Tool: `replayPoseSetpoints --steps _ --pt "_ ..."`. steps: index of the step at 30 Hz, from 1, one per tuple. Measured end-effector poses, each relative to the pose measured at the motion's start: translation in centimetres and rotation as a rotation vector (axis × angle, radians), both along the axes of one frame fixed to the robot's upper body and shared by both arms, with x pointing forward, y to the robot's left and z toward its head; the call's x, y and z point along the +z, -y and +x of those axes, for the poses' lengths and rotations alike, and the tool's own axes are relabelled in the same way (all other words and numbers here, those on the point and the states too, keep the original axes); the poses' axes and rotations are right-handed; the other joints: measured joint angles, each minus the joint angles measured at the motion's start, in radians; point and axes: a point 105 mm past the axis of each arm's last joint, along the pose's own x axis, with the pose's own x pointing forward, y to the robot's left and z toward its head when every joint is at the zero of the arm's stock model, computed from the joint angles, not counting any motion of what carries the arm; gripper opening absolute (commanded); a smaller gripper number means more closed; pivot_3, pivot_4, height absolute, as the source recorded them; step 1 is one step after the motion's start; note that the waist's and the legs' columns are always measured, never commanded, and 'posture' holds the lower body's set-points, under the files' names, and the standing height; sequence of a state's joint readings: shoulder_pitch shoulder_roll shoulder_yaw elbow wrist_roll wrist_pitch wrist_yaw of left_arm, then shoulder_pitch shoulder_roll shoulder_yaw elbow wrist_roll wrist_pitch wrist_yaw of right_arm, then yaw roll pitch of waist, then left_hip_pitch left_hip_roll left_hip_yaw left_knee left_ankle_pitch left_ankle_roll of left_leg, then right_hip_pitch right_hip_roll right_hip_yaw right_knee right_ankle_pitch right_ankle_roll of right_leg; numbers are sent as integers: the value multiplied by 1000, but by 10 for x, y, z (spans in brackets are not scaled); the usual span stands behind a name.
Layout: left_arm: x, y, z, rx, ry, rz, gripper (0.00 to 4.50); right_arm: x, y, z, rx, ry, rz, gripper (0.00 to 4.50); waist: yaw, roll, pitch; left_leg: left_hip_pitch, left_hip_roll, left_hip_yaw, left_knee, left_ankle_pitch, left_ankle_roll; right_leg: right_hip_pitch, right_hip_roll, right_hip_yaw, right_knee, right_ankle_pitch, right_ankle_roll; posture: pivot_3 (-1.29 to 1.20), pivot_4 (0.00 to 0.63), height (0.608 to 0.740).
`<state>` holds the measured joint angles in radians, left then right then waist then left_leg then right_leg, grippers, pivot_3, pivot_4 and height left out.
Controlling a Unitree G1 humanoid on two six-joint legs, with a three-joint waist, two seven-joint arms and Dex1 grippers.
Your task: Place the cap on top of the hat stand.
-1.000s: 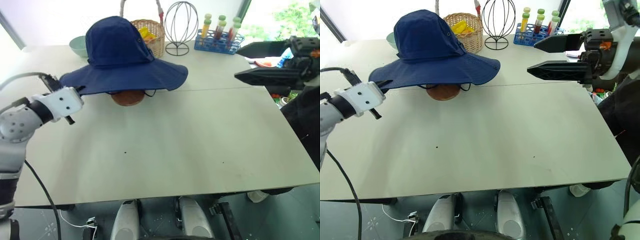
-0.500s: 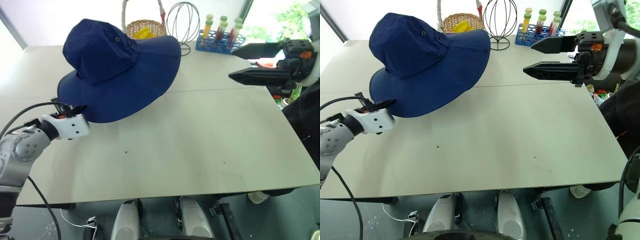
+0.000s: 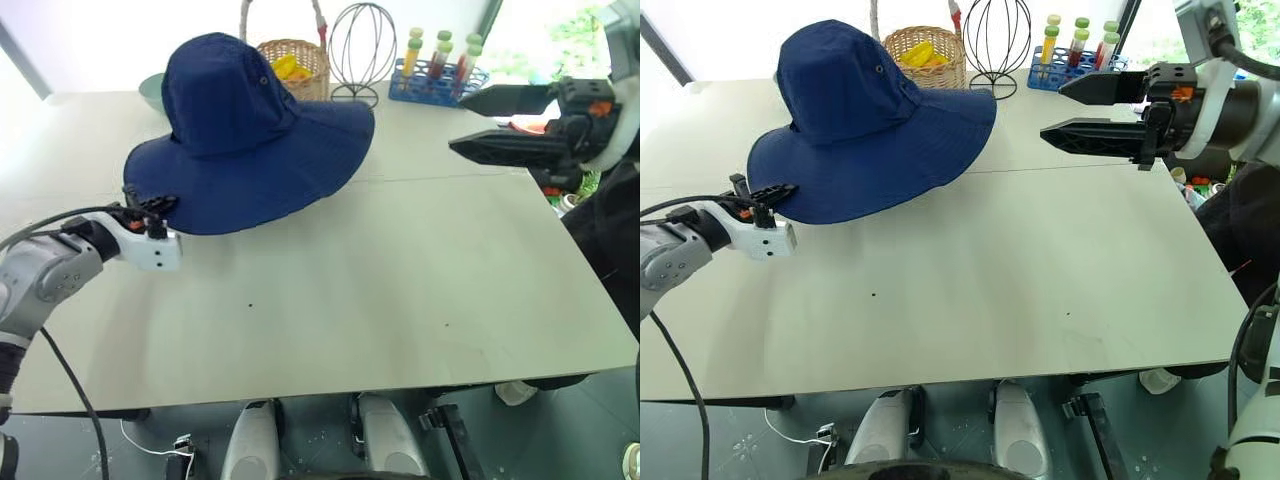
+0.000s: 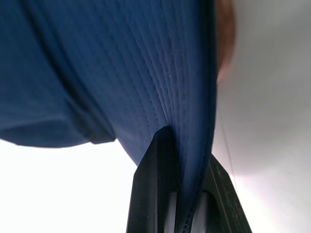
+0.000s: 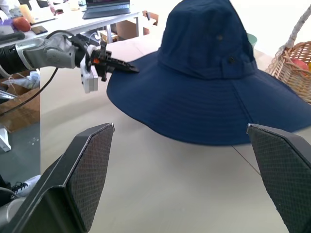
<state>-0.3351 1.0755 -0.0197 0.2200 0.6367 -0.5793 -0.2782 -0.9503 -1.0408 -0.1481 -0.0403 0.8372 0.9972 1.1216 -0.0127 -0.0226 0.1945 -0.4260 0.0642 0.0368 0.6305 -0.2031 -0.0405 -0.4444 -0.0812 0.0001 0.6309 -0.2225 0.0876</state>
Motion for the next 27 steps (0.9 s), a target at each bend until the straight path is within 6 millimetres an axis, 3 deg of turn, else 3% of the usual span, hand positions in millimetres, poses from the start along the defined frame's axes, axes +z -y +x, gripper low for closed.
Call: replayPoseSetpoints --steps 12,19,27 --pt "1 -11 4 2 57 108 32 -3 0 0 -6 0 -5 4500 1 0 0 0 0 0 0 0 0 0 0 0 0 0 0 0 150 740" --pt "43 -22 9 -12 214 257 32 -3 1 1 -12 7 -8 4500 -1 0 0 0 0 1 0 0 0 0 0 0 0 1 2 0 150 740" --pt "19 -18 2 -72 149 260 32 -3 -1 1 -9 8 -3 4500 0 1 0 0 0 1 0 0 0 -1 0 0 1 1 3 0 150 740"
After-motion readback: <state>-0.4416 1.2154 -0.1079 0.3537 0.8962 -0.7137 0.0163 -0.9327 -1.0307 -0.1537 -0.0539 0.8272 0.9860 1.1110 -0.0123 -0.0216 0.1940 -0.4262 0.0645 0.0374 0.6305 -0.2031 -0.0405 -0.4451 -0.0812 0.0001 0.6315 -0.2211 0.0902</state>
